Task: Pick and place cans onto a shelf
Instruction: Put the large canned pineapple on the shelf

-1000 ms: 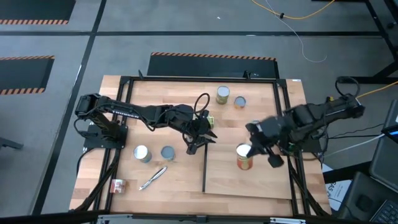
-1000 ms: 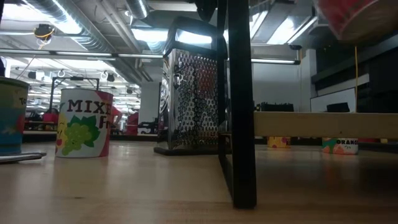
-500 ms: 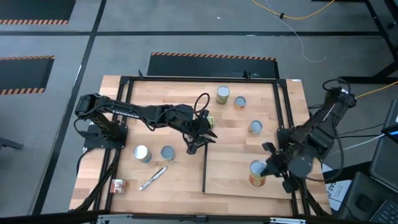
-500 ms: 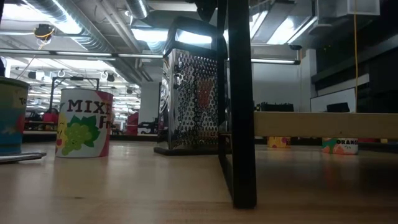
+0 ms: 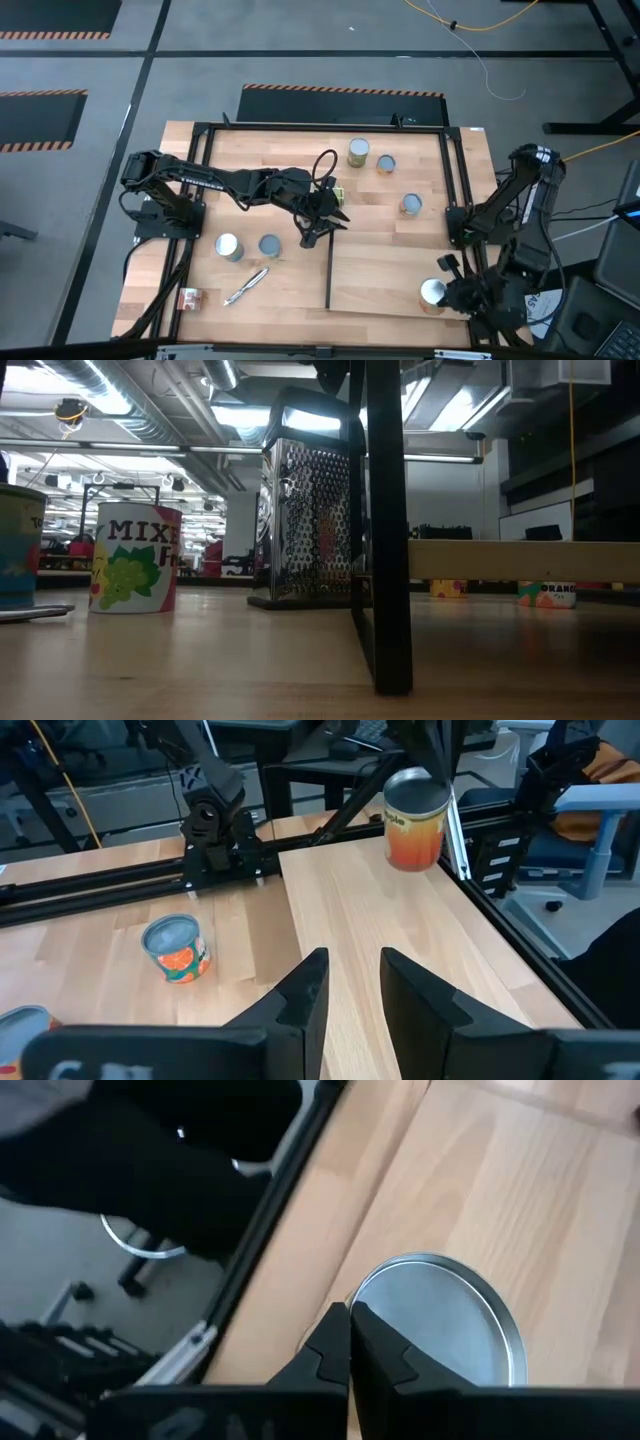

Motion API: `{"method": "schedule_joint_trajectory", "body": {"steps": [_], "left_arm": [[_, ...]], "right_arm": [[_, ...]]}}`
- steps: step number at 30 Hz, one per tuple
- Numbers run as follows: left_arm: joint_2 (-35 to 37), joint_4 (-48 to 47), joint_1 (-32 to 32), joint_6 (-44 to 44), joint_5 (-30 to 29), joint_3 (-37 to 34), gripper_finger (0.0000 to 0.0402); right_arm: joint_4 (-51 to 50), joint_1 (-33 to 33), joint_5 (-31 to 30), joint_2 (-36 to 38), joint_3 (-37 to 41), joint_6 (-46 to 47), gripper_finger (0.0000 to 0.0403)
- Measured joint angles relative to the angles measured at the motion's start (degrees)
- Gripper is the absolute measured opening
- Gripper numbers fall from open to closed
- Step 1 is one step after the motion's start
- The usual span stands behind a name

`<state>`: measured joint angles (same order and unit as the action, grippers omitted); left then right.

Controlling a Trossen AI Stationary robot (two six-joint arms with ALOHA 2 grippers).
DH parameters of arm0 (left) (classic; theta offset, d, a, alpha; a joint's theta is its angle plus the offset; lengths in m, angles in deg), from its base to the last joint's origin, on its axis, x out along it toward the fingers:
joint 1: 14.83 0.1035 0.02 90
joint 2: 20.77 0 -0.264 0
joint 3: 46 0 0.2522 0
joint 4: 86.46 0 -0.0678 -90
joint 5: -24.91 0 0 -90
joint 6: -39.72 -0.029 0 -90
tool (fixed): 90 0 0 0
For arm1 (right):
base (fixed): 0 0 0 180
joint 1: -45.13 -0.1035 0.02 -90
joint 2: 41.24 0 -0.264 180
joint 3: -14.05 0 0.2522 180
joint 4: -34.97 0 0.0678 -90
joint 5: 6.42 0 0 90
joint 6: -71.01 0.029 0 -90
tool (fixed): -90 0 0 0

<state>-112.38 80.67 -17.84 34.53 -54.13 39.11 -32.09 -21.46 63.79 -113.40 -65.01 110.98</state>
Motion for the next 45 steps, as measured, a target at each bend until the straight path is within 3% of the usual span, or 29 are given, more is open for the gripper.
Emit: {"method": "schedule_joint_trajectory", "body": {"steps": [9, 24, 41, 45], "left_arm": [[0.0, 0.0, 0.0, 0.0, -3.7, 0.0, 0.0086], [0.0, 0.0, 0.0, 0.0, -6.0, 0.0, 0.0083], [0.0, 0.0, 0.0, 0.0, -6.0, 0.0, 0.0082], [0.0, 0.0, 0.0, 0.0, -6.0, 0.0, 0.0082]], "right_arm": [[-2.4, -5.2, -0.9, -2.5, 0.0, 4.7, 0.0000], [-22.4, -6.2, -6.1, -1.8, 0.0, 7.6, 0.0000], [-25.9, -11.3, -13.3, 12.0, 0.0, 7.6, 0.0000], [-22.6, -12.6, -14.2, 13.3, 3.8, 7.7, 0.0000]]}}
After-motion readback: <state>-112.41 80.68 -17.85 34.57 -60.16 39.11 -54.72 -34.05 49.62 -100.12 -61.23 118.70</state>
